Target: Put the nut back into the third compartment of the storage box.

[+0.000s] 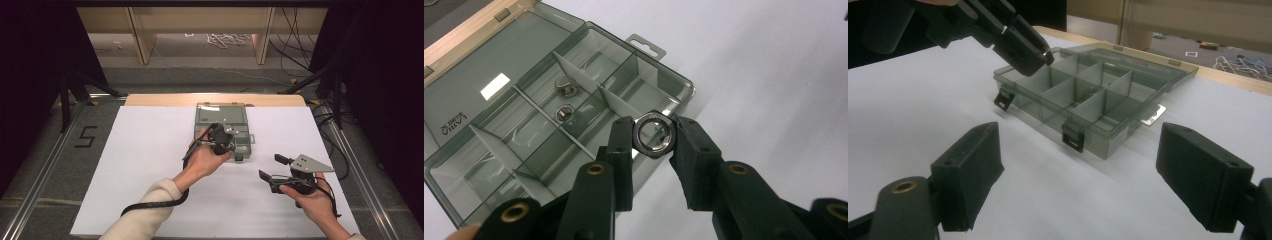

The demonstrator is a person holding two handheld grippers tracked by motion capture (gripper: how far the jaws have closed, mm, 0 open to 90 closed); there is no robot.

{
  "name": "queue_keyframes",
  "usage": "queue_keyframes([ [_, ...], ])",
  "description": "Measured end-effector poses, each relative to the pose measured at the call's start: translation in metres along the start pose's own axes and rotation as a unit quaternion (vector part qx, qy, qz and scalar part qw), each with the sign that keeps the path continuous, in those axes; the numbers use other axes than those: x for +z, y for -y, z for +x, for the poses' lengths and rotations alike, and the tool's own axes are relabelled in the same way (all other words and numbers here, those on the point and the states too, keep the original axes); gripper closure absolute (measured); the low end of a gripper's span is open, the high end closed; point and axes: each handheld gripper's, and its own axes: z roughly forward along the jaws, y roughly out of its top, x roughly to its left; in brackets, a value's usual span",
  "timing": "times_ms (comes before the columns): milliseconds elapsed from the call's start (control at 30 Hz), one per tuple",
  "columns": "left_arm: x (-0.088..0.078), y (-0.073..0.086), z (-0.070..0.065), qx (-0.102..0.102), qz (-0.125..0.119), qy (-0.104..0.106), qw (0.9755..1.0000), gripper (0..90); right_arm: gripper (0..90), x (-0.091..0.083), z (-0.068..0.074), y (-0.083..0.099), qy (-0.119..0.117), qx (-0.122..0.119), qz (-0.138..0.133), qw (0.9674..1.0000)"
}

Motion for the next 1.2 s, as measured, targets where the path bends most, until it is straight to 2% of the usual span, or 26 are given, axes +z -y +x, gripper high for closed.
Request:
queue_keyframes([
  [133,0.004,-0.002,0.005,-0.002,0.003,-0.005,1.0000,70.2,19.0,-0.001,0.000,0.000,0.003,-0.002,0.005,1.0000],
  [167,0.006,-0.002,0.005,-0.006,0.001,-0.006,1.0000,70.2,19.0,0.002,0.000,0.001,-0.004,0.002,-0.011,0.9999],
  [200,0.007,-0.002,0.006,-0.009,0.000,-0.008,0.9999,70.2,19.0,0.002,0.000,0.001,-0.002,0.000,-0.011,0.9999],
  [233,0.008,-0.003,0.007,-0.009,0.001,-0.009,0.9999,70.2,19.0,-0.001,0.000,0.000,0.002,-0.002,0.005,1.0000],
  [333,0.010,-0.004,0.011,-0.009,-0.001,-0.011,0.9999,70.2,19.0,-0.001,0.000,0.000,0.002,-0.002,0.005,1.0000],
  [367,0.011,-0.005,0.012,-0.006,0.001,-0.014,0.9999,70.2,19.0,0.002,0.000,0.001,-0.004,0.000,-0.012,0.9999],
  [467,0.015,-0.006,0.014,-0.012,-0.007,-0.017,0.9998,70.2,19.0,0.002,0.000,0.001,-0.003,0.000,-0.013,0.9999],
  [500,0.017,-0.006,0.015,-0.011,-0.007,-0.019,0.9997,70.1,19.0,-0.001,0.000,0.000,0.003,-0.002,0.005,1.0000],
  [567,0.019,-0.007,0.017,-0.006,-0.003,-0.023,0.9997,70.1,19.0,-0.001,0.000,0.000,0.001,0.001,0.008,1.0000],
  [600,0.021,-0.007,0.018,-0.011,-0.005,-0.023,0.9997,70.1,19.0,0.002,0.000,0.001,-0.003,0.000,-0.012,0.9999],
  [633,0.023,-0.007,0.020,-0.010,-0.005,-0.025,0.9996,70.2,19.0,0.002,0.000,0.001,-0.003,0.000,-0.013,0.9999],
  [667,0.024,-0.008,0.020,-0.012,-0.005,-0.025,0.9996,70.2,19.0,-0.002,0.000,0.000,-0.002,0.005,0.012,0.9999],
  [800,0.030,-0.010,0.025,-0.011,-0.007,-0.033,0.9994,70.2,19.0,0.002,0.000,0.000,-0.005,0.004,-0.009,0.9999],
  [867,0.033,-0.012,0.027,-0.010,-0.001,-0.034,0.9994,70.2,19.0,0.001,-0.001,0.000,-0.001,-0.002,-0.006,1.0000],
  [900,0.035,-0.012,0.028,-0.011,-0.004,-0.036,0.9993,70.1,19.0,-0.001,0.000,0.000,-0.002,0.005,0.012,0.9999],
  [967,0.037,-0.013,0.030,-0.007,0.000,-0.036,0.9993,70.2,19.0,-0.002,0.000,0.000,-0.002,0.005,0.012,0.9999],
  [1000,0.040,-0.013,0.030,-0.010,-0.006,-0.036,0.9993,70.2,19.0,0.002,0.001,0.001,-0.008,0.009,-0.006,0.9999],
  [1033,0.041,-0.014,0.032,-0.006,-0.001,-0.035,0.9994,70.1,19.0,0.001,0.001,0.001,-0.008,0.009,-0.007,0.9999],
  [1100,0.044,-0.014,0.033,-0.007,-0.004,-0.040,0.9992,70.2,19.0,0.002,0.001,0.001,-0.008,0.009,-0.007,0.9999],
  [1133,0.046,-0.015,0.035,-0.005,0.000,-0.041,0.9992,70.1,19.0,-0.001,0.000,0.000,-0.001,0.003,0.011,0.9999],
  [1200,0.049,-0.015,0.036,-0.004,0.002,-0.042,0.9991,70.1,19.0,-0.001,0.000,0.000,-0.001,0.005,0.008,1.0000],
])
